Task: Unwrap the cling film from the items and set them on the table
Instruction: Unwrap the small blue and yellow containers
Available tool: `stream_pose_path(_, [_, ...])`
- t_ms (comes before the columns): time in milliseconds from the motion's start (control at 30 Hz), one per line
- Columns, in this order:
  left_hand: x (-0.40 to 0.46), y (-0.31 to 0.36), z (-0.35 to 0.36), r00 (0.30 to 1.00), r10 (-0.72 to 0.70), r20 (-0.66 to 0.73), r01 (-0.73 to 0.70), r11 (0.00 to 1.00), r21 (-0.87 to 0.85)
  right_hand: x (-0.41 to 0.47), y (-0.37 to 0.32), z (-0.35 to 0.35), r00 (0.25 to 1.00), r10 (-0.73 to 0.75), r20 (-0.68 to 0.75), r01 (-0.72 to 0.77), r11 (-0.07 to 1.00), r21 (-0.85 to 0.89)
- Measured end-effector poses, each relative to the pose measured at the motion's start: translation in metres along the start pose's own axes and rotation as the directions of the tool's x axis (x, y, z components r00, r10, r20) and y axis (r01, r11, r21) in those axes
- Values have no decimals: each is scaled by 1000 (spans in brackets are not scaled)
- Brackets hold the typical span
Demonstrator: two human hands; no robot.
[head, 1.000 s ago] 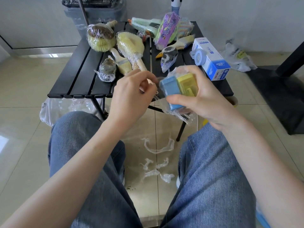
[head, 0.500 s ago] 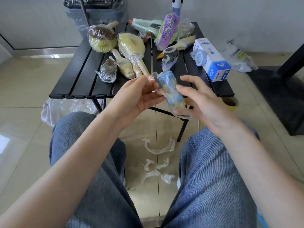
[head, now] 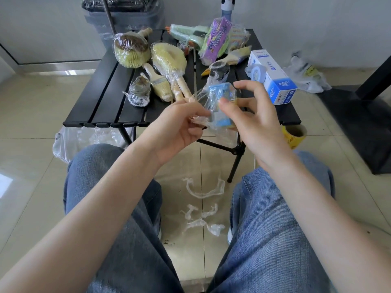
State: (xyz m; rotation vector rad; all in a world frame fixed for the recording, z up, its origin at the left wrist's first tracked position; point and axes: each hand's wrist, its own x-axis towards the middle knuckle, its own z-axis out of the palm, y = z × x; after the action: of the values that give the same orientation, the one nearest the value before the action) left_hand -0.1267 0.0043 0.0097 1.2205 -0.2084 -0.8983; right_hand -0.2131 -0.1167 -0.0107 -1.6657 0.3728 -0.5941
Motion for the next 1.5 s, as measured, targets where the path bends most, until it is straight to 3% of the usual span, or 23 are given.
stream_pose_path(267, [3,1,-14,990,-128,54,136,977,-164,2,3,-1,998,57,-7,-56,991,120])
stream_pose_path(400, [6,0,-10,994,-97,-45,97,995,-13,1,3,0,999,46,5,-46,981,187])
stream_pose_path(633, [6,-3,-3,991,-86,102,82,996,41,0,7,3,993,55,107,-68,990,123])
stream_pose_path(767, [2,-10,6,992,-38,118,17,985,174,0,7,11,970,111,214,-122,992,36])
stream_pose_path(933, [1,-9,6,997,-20,80,-1,967,256,-2,5,10,994,44,105,-53,995,87])
stream_pose_path(1067, [2,-7,12,999,-41,-7,42,970,240,3,6,11,997,73,-12,-71,989,133])
stream_pose_path(1167, [3,-10,15,993,-63,-102,73,992,102,4,7,13,993,102,-62,-91,984,154])
stream_pose_path(1300, [5,-11,10,978,-182,-105,169,979,-116,6,6,11,989,86,-124,-68,988,142])
stream_pose_path(1400, [5,-11,-5,977,-174,-121,172,985,-26,11,4,1,974,178,-139,-145,965,220])
stream_pose_path(1500, [0,-14,-12,989,-119,-93,134,975,179,11,1,-4,967,253,-29,-239,941,242])
